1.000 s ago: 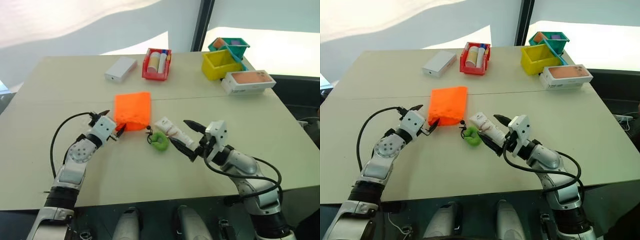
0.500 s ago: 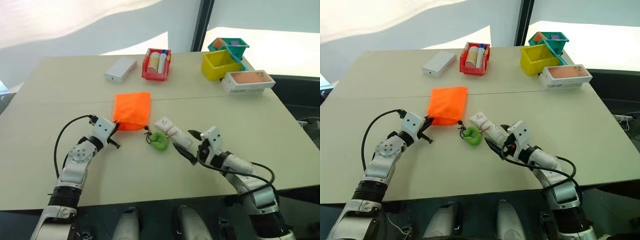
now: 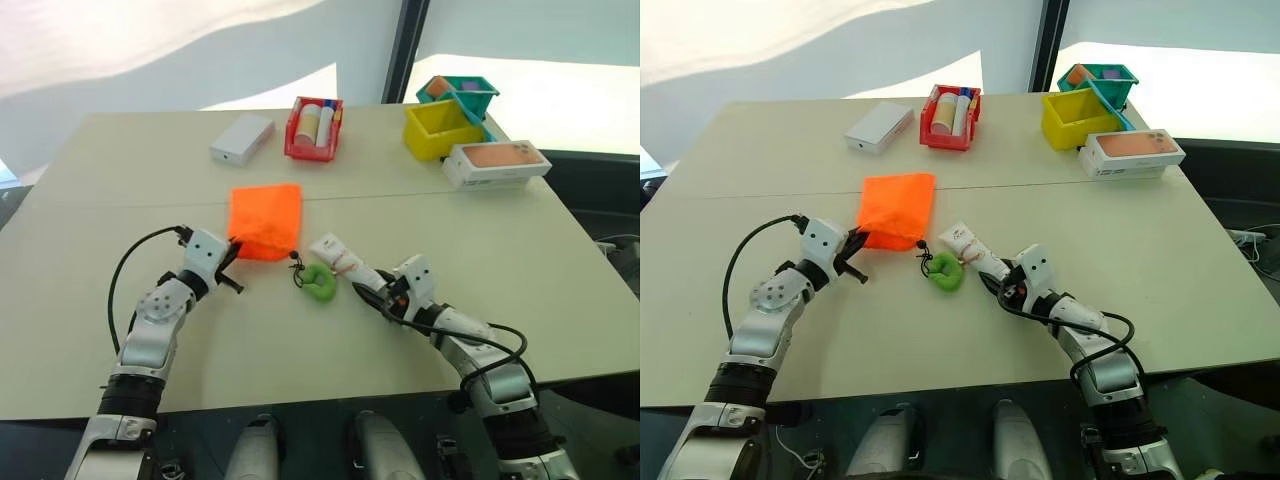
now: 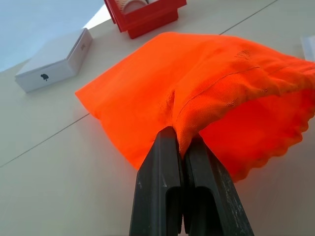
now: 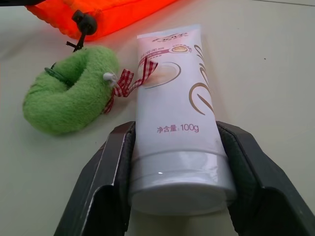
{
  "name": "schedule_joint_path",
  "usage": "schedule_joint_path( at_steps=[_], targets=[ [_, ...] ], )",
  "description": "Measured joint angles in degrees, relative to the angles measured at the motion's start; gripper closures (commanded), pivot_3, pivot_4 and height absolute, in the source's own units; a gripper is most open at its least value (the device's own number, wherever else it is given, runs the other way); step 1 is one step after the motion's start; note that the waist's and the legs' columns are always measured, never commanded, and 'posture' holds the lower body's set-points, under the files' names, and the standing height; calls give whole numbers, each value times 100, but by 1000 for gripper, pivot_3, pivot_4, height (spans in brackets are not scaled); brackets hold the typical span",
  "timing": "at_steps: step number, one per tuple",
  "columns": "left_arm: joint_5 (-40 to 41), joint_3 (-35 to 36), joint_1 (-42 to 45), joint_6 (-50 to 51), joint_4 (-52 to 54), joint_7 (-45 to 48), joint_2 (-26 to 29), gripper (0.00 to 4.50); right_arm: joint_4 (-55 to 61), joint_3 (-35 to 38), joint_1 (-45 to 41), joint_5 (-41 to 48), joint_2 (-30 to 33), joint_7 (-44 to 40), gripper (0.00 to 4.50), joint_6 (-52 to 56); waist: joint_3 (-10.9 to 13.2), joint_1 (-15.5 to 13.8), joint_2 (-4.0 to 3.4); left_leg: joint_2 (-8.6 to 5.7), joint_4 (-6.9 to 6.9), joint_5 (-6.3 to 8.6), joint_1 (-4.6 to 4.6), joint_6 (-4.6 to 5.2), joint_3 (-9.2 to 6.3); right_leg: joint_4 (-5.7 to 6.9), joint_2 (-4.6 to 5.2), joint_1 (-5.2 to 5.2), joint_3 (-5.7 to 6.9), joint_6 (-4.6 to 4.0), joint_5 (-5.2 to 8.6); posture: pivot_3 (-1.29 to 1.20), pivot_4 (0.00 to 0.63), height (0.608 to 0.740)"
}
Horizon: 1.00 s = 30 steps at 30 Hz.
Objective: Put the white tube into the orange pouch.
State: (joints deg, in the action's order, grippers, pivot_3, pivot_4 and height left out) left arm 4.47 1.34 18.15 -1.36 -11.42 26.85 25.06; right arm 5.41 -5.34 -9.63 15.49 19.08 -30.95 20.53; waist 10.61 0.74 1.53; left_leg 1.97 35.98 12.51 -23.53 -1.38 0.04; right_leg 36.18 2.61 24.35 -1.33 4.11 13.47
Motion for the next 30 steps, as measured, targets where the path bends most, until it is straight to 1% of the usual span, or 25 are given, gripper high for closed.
schedule_joint_path(
  at_steps=[5,11,13,17,19,21,23,25,28,30],
  targets=[
    [67,1,1,23,0,73,-2,4500,59,65,38,-46,11,51,2646,-15,0,-1,0,0,1,0,0,0,0,0,0,0,0,0,0,0,150,740],
    [218,25,121,236,-20,197,-4,4500,455,579,183,-7,253,120,2646,-21,0,-9,0,-2,4,0,-1,0,0,0,1,-1,0,0,0,0,150,740],
    [281,30,234,368,-20,233,-17,4500,623,763,230,203,258,53,2646,26,0,-7,0,-2,3,0,-1,0,-2,1,0,-1,0,1,0,0,150,740],
    [428,34,475,653,-16,310,-38,4500,1540,847,323,1156,479,-497,2646,623,0,26,0,1,0,0,1,0,-5,2,-4,-1,0,3,1,0,150,740],
    [545,47,485,760,-8,355,-54,4500,1954,638,364,1513,626,-722,2646,1006,0,28,0,2,-3,0,3,0,-7,3,-5,-1,0,4,2,0,150,740],
    [634,79,485,871,-9,380,-74,4500,2183,162,418,1618,703,-919,2646,1307,-1,21,1,2,-2,0,2,0,-12,3,-7,-2,4,3,2,0,150,740],
    [699,128,512,911,-8,439,-69,4500,2098,-501,425,1356,676,-941,2646,1371,0,6,1,1,7,0,1,0,-12,4,-5,-3,4,1,3,0,150,740],
    [731,147,541,936,-6,463,-61,4500,1997,-642,403,1239,644,-899,2646,1367,0,-1,1,-3,10,0,0,0,-10,3,-1,-4,4,1,3,0,150,740],
    [756,191,568,992,43,570,-16,4500,1474,-836,62,915,151,-590,2646,1312,-1,2,7,-3,16,0,0,0,-10,3,-1,-6,3,-2,1,0,150,740],
    [761,227,580,1012,97,592,2,4500,1294,-925,-47,779,-45,-467,2646,1260,-2,2,8,-2,13,0,-1,0,-11,3,-1,-6,4,-1,1,0,150,740]
  ],
)
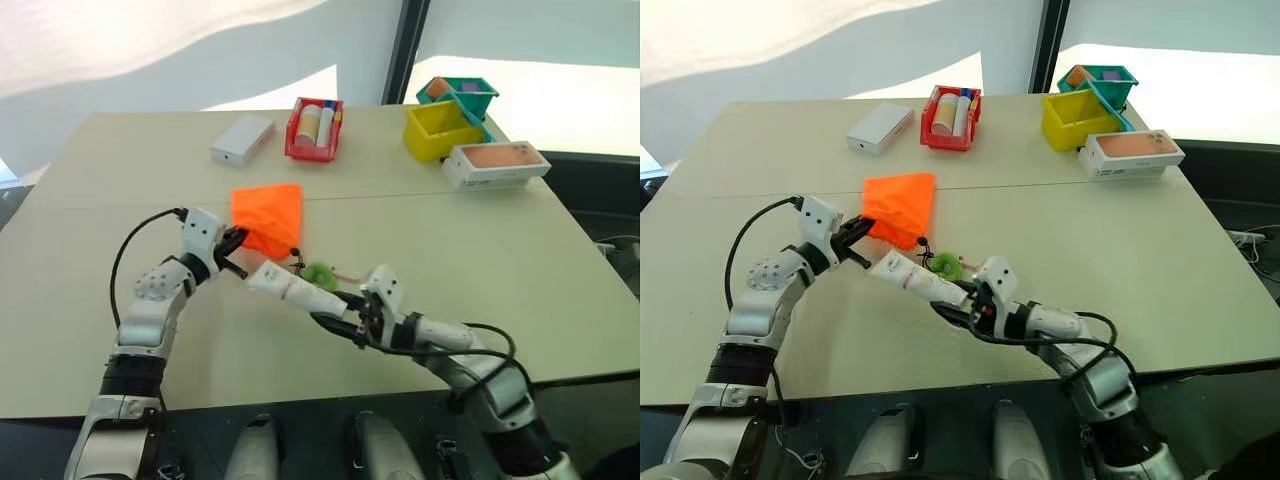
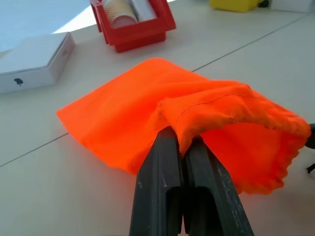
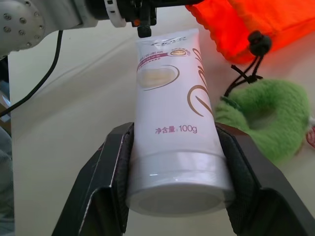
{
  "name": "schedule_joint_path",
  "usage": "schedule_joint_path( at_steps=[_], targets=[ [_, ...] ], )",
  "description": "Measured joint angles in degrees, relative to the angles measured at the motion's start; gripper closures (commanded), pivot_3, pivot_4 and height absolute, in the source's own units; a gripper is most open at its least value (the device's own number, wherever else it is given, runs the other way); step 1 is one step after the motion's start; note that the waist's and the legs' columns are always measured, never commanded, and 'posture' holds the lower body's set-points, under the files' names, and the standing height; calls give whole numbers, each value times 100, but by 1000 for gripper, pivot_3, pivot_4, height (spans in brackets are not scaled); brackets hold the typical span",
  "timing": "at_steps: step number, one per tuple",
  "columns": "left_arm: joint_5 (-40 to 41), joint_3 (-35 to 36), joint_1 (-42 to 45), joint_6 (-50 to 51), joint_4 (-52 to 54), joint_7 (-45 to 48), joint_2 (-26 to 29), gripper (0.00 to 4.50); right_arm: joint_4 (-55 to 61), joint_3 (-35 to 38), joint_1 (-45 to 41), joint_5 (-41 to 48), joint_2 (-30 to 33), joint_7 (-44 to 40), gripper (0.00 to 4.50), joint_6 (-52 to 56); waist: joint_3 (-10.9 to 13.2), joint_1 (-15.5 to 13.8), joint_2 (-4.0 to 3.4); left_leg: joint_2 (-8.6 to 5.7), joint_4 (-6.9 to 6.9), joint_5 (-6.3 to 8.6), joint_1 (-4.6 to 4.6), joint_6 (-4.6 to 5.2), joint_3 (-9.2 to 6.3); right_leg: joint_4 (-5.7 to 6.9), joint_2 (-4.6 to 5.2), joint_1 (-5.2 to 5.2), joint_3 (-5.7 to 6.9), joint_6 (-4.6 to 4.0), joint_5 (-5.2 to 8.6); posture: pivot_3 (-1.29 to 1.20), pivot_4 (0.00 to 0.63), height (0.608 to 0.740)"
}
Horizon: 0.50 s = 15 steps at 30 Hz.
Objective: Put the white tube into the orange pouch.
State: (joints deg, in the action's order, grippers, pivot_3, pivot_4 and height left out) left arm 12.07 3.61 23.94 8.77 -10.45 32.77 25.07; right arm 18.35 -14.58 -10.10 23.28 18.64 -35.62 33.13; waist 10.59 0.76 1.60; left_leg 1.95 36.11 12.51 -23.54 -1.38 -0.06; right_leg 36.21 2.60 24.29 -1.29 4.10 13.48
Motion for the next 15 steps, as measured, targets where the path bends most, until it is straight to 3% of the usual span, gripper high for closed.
schedule_joint_path(
  at_steps=[15],
  targets=[
    [120,5,-136,200,398,218,42,4500,-490,49,-165,-477,-638,497,2646,-472,0,1,0,-1,-4,0,-3,0,-3,1,-1,2,0,6,2,0,150,740]
  ],
)
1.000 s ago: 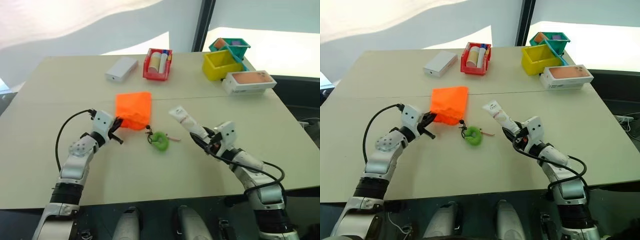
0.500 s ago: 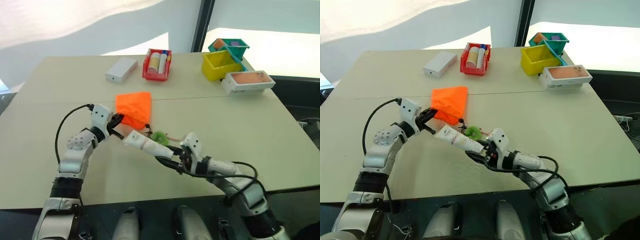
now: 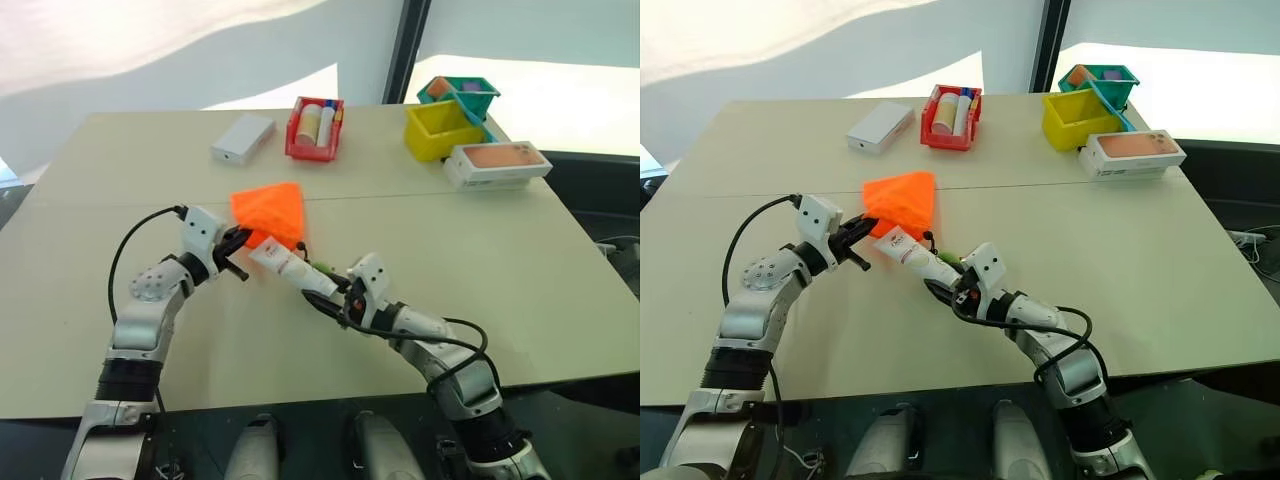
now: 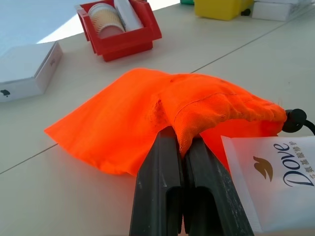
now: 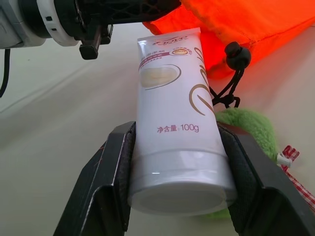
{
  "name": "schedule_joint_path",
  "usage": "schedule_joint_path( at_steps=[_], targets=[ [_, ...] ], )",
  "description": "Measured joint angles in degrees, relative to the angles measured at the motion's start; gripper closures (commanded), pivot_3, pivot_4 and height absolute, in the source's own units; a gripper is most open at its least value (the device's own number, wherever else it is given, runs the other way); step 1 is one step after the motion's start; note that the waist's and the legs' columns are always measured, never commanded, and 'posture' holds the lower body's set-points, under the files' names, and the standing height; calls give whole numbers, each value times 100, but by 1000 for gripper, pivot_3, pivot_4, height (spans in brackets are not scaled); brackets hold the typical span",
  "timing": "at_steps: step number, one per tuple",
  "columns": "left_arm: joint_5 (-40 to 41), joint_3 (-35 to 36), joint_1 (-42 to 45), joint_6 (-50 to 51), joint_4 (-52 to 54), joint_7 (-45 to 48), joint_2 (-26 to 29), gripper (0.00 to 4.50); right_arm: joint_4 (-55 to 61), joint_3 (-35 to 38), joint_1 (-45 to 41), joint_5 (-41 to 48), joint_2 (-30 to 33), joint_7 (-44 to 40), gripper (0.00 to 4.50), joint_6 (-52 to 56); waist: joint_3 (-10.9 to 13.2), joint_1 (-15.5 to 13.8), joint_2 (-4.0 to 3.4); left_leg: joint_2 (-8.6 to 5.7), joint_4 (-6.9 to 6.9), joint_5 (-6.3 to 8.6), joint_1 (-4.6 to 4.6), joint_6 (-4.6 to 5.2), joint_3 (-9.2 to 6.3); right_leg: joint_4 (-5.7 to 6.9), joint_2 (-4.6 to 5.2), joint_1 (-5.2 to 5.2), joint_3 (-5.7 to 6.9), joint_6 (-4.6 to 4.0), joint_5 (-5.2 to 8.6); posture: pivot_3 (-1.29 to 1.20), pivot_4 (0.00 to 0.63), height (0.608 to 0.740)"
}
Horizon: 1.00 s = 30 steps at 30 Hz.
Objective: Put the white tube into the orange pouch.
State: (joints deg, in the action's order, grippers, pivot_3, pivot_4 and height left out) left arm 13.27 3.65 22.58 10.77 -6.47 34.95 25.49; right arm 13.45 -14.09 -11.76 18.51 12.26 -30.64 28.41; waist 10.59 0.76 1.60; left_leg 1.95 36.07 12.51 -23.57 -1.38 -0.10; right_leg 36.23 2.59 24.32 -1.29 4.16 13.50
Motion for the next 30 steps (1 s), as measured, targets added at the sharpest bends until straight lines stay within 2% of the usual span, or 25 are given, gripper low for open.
schedule_joint_path(
  at_steps=[7,14,23,30],
  targets=[
    [-4,-26,-65,-9,20,213,6,4500,3,104,79,-157,-47,397,2646,1,0,5,0,0,0,0,0,0,0,0,-1,0,0,-1,0,0,150,740],
    [222,-64,-360,197,623,499,25,4500,-24,121,36,-289,-257,782,2646,2,0,8,-1,2,-3,0,0,0,1,0,-1,1,-1,-1,0,0,150,740],
    [194,-317,-622,405,1108,617,57,4500,-118,-183,-273,-576,-363,817,2646,112,1,13,-1,2,-4,0,1,0,-1,0,-1,2,-1,-1,1,0,150,740],
    [208,-406,-749,506,1210,684,60,4500,-109,-101,-280,-600,-330,802,2646,215,1,8,-1,1,-1,0,1,0,0,0,-1,1,-1,-2,1,0,150,740]
  ],
)
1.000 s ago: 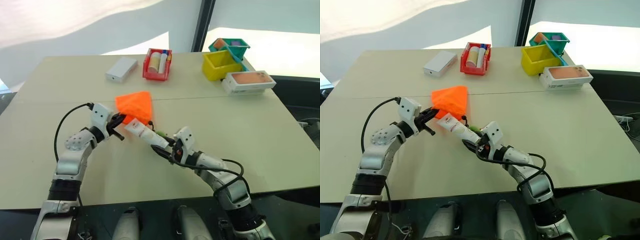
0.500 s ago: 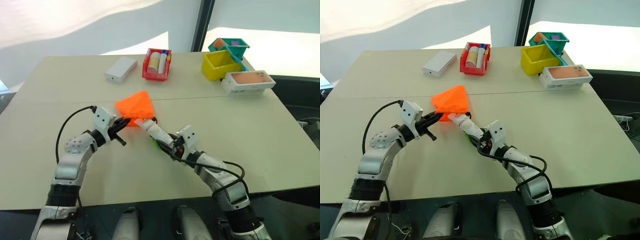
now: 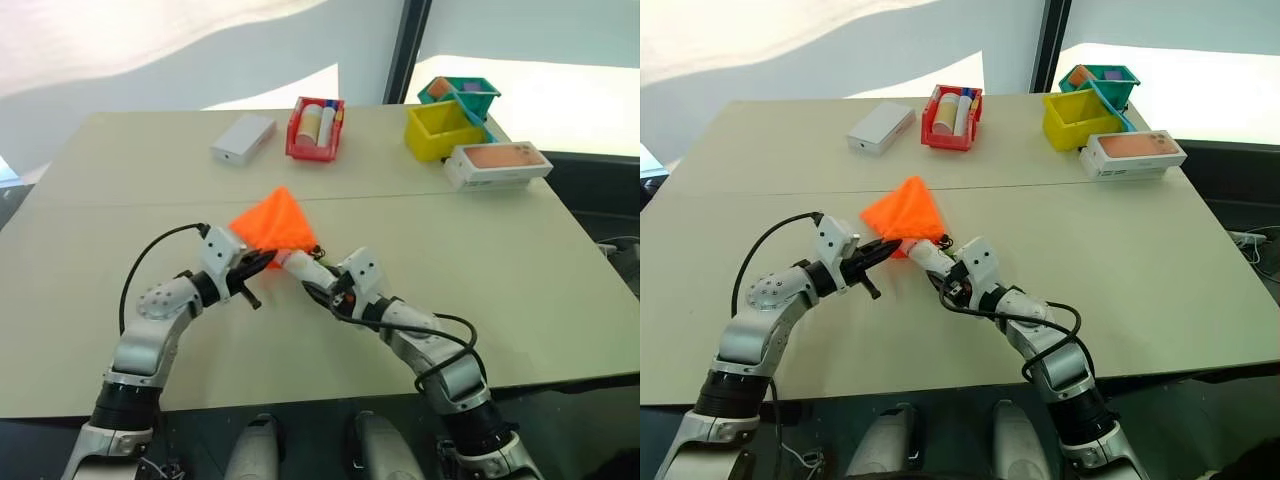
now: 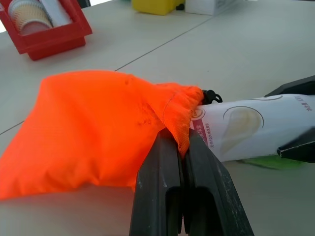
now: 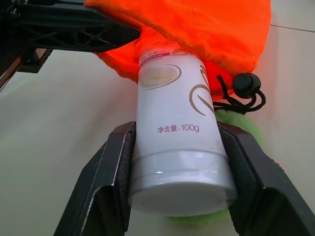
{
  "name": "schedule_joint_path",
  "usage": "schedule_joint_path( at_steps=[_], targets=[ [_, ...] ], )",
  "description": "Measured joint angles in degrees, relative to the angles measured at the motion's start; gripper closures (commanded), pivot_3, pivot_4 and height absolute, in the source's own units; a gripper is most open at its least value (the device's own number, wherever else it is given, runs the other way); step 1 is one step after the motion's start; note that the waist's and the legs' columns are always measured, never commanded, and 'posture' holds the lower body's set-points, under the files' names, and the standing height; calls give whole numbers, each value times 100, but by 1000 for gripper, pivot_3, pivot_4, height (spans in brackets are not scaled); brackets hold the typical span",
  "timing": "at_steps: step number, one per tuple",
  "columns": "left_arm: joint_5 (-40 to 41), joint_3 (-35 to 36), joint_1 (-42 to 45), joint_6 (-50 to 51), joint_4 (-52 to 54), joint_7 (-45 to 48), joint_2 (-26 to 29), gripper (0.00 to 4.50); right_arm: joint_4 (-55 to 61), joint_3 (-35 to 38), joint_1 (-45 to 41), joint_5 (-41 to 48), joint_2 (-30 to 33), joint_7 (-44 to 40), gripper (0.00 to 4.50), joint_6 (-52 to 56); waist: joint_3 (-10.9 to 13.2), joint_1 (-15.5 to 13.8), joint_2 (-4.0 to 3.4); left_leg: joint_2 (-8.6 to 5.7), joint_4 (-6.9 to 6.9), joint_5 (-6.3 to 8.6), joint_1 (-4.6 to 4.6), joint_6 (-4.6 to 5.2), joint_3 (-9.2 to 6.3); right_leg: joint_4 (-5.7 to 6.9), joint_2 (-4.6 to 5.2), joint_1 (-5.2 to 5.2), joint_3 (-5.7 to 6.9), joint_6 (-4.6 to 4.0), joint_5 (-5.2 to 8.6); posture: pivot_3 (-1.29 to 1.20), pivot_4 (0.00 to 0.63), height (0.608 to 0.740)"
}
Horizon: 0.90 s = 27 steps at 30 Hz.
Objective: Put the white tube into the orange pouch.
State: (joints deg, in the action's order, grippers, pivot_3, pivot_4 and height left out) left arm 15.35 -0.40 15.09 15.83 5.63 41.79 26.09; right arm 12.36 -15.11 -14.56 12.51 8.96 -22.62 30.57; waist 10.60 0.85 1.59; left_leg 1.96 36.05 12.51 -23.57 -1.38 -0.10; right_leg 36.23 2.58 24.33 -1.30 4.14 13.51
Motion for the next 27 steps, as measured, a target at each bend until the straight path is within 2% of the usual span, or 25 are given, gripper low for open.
schedule_joint_path(
  at_steps=[11,18,25,26,27],
  targets=[
    [44,-130,-206,163,388,185,-5,4500,-982,75,-792,-512,-841,906,2646,-140,1,21,-2,2,-3,0,0,0,1,0,-1,2,0,-1,0,0,150,740],
    [41,-316,-315,266,563,282,25,4500,-1764,-18,-1382,-778,-1218,1044,2646,-328,1,32,-2,3,-6,0,1,0,-2,1,-2,3,0,-1,-1,0,150,740],
    [41,-308,-355,290,664,276,92,4500,-2294,-56,-1703,-976,-1311,989,2646,-562,1,34,-3,3,-6,0,1,0,-1,1,-2,3,0,-1,-1,0,150,740],
    [41,-307,-365,290,671,275,96,4500,-2293,-62,-1703,-995,-1296,919,1589,-579,2,33,-3,3,-6,0,1,0,-1,1,-2,3,0,-1,-1,0,150,740],
    [42,-306,-377,290,677,277,105,4500,-2293,-64,-1702,-1008,-1261,870,1222,-579,2,33,-3,3,-6,0,1,0,-1,1,-2,3,0,-1,-1,0,150,740]
  ],
)
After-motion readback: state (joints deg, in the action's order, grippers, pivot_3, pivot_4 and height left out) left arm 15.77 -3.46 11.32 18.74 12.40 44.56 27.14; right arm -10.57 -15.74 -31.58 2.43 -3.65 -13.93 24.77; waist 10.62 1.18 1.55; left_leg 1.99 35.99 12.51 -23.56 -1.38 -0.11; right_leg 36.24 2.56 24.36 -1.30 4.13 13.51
